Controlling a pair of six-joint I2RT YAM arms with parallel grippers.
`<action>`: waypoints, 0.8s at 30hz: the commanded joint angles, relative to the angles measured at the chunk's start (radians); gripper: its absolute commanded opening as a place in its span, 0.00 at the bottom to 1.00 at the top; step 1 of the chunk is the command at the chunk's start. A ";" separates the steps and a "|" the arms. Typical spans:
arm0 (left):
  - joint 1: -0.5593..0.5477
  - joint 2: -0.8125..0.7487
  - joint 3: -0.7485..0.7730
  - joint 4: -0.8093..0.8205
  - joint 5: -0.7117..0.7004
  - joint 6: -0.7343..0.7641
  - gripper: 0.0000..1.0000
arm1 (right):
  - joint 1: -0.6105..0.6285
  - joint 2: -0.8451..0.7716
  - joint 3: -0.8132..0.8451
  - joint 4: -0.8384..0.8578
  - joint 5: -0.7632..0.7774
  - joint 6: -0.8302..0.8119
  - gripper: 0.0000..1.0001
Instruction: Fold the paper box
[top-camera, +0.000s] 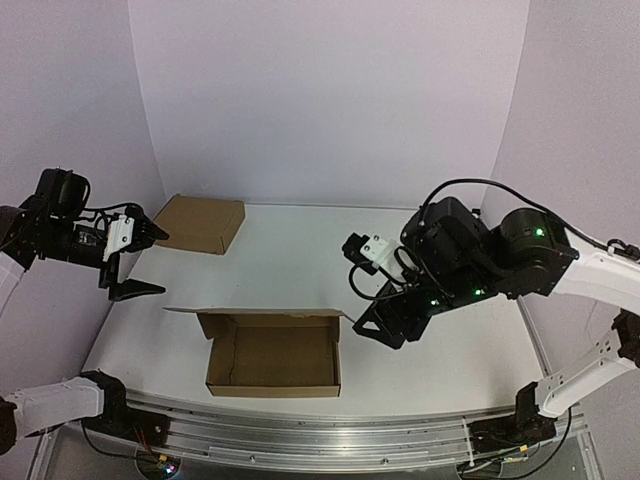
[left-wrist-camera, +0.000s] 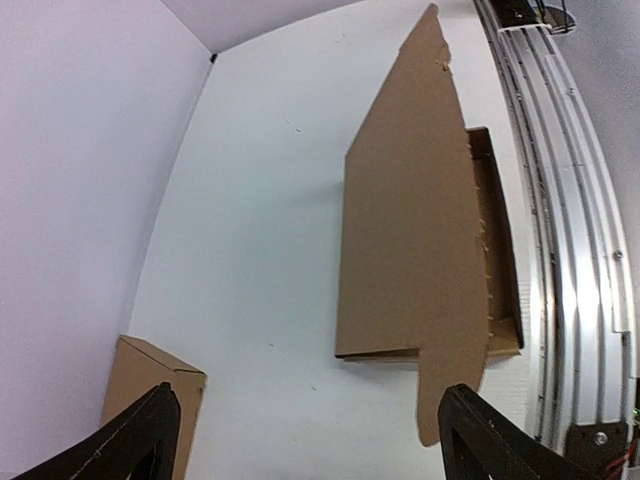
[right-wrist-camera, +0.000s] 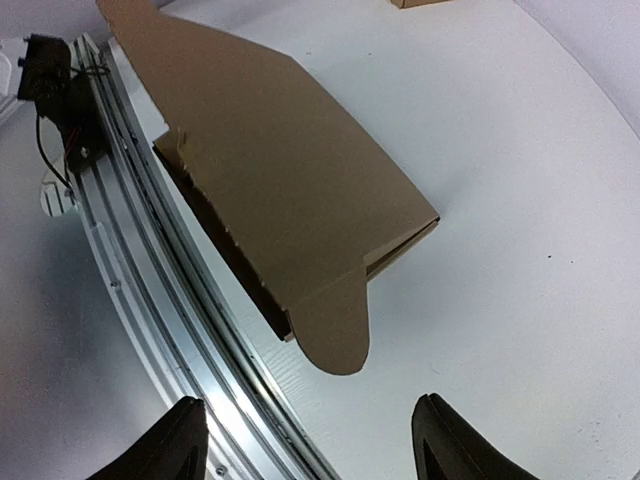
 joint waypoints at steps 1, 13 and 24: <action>-0.001 0.035 0.021 -0.266 -0.053 0.092 0.95 | 0.083 0.051 -0.011 -0.068 0.132 -0.003 0.75; -0.003 0.000 -0.170 0.009 -0.077 0.084 0.63 | 0.098 0.151 -0.087 0.173 0.419 0.004 0.53; -0.016 -0.006 -0.195 0.041 -0.052 -0.077 0.18 | 0.098 0.204 -0.071 0.197 0.471 0.157 0.19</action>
